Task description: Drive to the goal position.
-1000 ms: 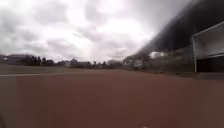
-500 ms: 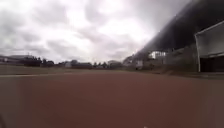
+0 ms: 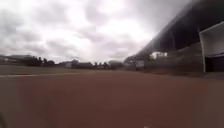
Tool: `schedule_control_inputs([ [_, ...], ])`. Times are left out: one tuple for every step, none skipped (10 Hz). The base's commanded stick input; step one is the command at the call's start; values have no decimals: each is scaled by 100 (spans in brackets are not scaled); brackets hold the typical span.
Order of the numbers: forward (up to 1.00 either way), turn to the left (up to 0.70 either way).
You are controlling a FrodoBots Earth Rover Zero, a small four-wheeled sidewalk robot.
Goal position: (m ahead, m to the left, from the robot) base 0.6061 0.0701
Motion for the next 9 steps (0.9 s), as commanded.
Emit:
schedule_control_inputs([
  [70, 0],
  [70, 0],
  [70, 0],
  [70, 0],
  [70, 0],
  [70, 0],
  [70, 0],
  [70, -7],
  [70, -13],
])
